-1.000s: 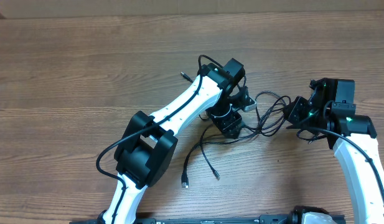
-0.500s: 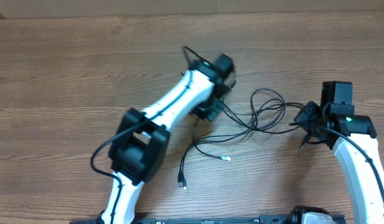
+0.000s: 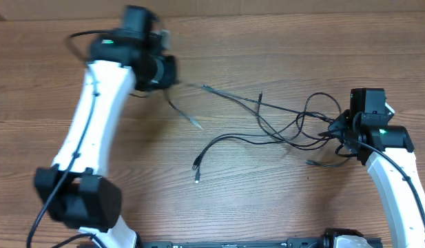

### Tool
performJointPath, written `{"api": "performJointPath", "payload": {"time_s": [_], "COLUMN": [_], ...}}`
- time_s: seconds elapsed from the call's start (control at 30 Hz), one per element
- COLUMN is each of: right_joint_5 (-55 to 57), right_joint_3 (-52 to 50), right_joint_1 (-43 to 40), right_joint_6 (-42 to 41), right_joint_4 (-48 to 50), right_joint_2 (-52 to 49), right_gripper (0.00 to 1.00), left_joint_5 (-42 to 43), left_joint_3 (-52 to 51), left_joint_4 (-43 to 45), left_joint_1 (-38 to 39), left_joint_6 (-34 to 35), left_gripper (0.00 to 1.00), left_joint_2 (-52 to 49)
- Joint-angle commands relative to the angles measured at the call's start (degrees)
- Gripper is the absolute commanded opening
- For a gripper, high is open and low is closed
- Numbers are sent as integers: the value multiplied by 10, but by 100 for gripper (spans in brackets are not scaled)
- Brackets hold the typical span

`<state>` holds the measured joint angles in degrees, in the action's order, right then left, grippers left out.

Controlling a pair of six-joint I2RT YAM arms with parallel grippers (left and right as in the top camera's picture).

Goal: Untangle cables

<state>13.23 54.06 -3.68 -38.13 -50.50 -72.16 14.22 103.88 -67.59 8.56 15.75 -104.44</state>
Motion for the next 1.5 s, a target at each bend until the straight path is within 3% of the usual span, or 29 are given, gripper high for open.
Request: {"api": "performJointPath", "payload": {"time_s": [0.0, 0.17, 0.23, 0.33, 0.5, 0.63, 0.67, 0.77, 0.8, 1.17, 1.37, 1.47], "right_joint_5": [81, -73, -143, -210, -192, -107, -75, -8, -4, -59, -102, -124], "right_joint_3": [4, 4, 4, 4, 4, 4, 4, 4, 5, 16, 16, 16], "right_joint_1": [-28, -28, -28, -28, -28, -28, -28, -28, -29, -109, -183, -215], "right_joint_6": [-2, 72, 117, 176, 173, 111, 87, 23, 16, 21, 21, 21], "right_joint_4": [14, 56, 71, 78, 63, 25, 14, -2, 0, -45, -71, -78], "right_joint_2": [7, 7, 7, 7, 7, 7, 7, 7, 7, 7, 7, 7], "right_gripper": [4, 6, 18, 46, 53, 61, 65, 91, 99, 100, 100, 100], "left_joint_5": [-36, -23, -26, -42, -33, -4, -4, -6, -6, -6, -14, -28], "left_joint_3": [10, 10, 10, 10, 10, 9, 9, 7, 7, 7, 7, 7], "left_joint_4": [14, 14, 16, 16, 16, 23, 25, 38, 43, 133, 196, 218], "left_joint_1": [-73, -62, -51, -37, -10, 38, 55, 109, 129, 303, 375, 397], "left_joint_6": [35, 29, 20, 20, 15, -47, -64, -106, -115, -172, -276, -309], "left_gripper": [4, 4, 4, 4, 4, 5, 13, 64, 70, 91, 100, 100], "left_joint_2": [36, 36, 36, 36, 36, 35, 34, 26, 20, -87, -164, -201]}}
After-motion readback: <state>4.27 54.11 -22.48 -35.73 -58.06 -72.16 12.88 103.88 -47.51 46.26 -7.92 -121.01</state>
